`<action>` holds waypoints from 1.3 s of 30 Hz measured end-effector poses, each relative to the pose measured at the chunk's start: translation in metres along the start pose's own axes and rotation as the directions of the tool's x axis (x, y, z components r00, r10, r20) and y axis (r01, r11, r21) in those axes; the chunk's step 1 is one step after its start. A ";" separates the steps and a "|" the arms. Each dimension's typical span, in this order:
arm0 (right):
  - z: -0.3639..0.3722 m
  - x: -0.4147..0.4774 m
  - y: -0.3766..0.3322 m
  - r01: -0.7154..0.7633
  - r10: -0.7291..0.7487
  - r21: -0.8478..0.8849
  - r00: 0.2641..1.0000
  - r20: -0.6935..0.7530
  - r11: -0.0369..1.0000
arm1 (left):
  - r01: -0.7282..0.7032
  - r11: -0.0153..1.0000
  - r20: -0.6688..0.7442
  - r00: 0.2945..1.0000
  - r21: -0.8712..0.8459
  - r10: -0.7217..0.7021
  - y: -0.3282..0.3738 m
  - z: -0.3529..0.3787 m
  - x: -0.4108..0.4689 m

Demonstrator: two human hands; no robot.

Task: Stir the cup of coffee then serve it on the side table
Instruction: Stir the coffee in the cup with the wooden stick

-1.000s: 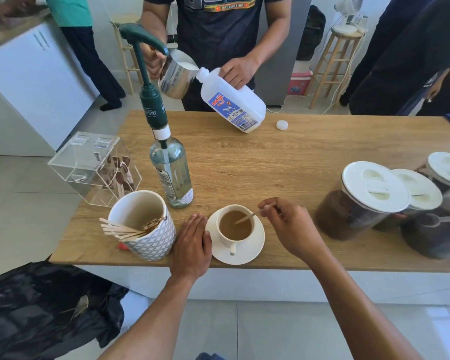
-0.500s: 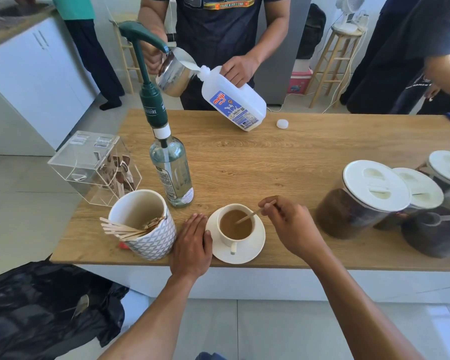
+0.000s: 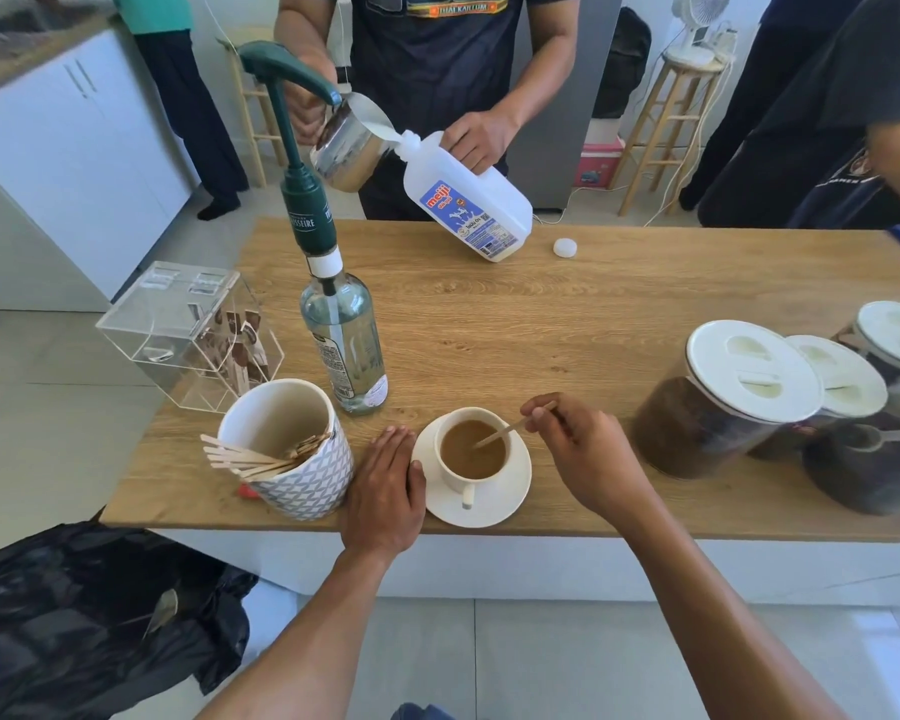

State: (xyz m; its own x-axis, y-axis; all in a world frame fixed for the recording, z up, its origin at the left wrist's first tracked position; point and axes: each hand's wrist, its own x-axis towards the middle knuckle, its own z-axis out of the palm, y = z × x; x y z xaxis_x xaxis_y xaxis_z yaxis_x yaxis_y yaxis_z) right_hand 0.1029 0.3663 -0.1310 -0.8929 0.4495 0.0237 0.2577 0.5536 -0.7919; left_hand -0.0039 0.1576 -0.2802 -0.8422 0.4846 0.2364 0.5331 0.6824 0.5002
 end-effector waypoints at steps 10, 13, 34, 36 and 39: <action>0.003 -0.002 0.000 -0.028 0.028 0.011 1.000 -0.005 1.000 | 0.000 1.000 0.000 1.000 0.002 0.000 0.001 0.000 0.000; 0.000 0.000 0.001 -0.048 0.049 0.015 0.997 -0.065 0.999 | -0.006 1.000 -0.010 1.000 0.000 0.006 0.003 0.000 0.000; 0.004 0.003 0.001 -0.055 0.056 0.013 0.997 -0.044 0.998 | 0.009 1.000 0.004 1.000 0.009 -0.009 0.003 -0.002 0.000; 0.003 0.005 0.001 -0.056 0.057 0.016 0.996 -0.072 0.998 | 0.008 1.000 0.002 1.000 0.009 -0.008 0.003 -0.002 0.000; 0.005 0.006 0.000 -0.038 0.039 0.024 0.999 -0.023 0.999 | 0.009 1.000 0.001 1.000 0.009 -0.009 0.002 -0.002 -0.001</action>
State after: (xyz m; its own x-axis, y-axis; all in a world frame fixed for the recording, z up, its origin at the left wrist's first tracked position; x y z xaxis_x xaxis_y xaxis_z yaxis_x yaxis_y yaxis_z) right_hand 0.0957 0.3648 -0.1337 -0.8736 0.4866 0.0070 0.2828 0.5193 -0.8064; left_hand -0.0023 0.1578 -0.2774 -0.8466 0.4795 0.2309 0.5265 0.6915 0.4946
